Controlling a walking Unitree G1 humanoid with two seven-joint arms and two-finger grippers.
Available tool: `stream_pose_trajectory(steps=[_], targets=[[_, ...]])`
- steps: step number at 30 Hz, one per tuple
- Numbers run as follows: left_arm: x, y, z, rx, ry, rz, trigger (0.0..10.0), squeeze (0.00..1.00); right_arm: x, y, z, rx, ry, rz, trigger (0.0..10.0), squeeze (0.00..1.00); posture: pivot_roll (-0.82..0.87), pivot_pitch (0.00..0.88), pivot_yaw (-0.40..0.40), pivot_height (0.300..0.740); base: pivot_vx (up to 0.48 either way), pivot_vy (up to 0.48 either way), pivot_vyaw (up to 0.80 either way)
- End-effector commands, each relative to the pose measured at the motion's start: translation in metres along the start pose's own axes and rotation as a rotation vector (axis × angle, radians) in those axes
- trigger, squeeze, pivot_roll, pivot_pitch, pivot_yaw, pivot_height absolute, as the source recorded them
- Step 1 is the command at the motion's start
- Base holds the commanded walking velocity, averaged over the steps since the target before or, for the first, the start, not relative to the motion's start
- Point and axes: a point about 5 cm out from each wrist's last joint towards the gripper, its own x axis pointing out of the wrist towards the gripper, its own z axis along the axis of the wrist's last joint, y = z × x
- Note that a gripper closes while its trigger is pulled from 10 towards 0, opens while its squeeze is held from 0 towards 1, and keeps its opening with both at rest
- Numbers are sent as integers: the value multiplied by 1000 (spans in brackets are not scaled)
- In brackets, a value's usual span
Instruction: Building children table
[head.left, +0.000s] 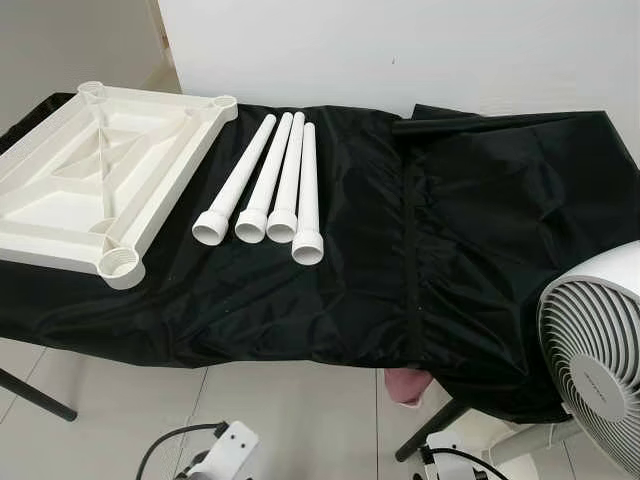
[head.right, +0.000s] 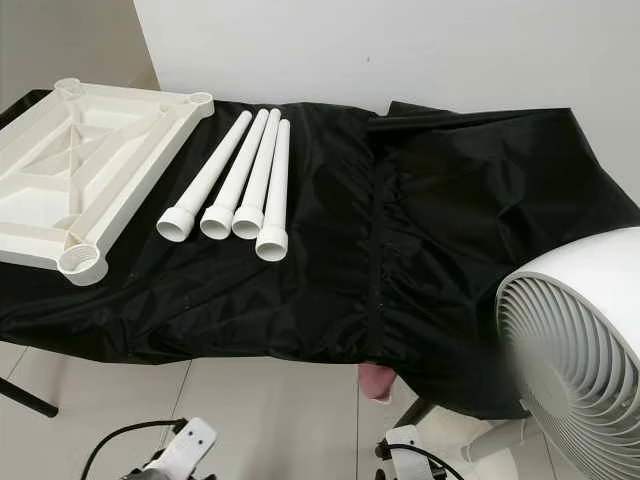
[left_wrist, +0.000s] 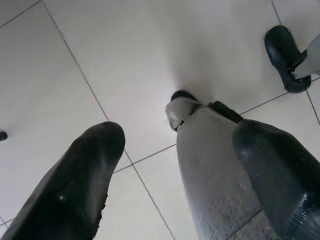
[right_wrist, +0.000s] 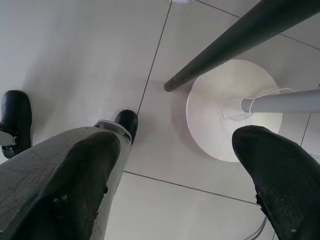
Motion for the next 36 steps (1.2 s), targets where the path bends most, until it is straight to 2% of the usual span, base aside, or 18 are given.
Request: stream_pose_trajectory(steps=[1,19,36], targets=[[-1,-5,-9,6,42,-16,10000,0,-4,10,-17,12,68,25,10000,0,-107,50,49,740,0,0,0],[0,-7,-6,-4,37,-25,10000,0,-2,13,-10,22,51,20,10000,0,-106,41,47,740,0,0,0],[0,-10,-13,-28,57,-12,10000,0,-2,15,-12,14,65,23,10000,0,-92,24,30,740,0,0,0]])
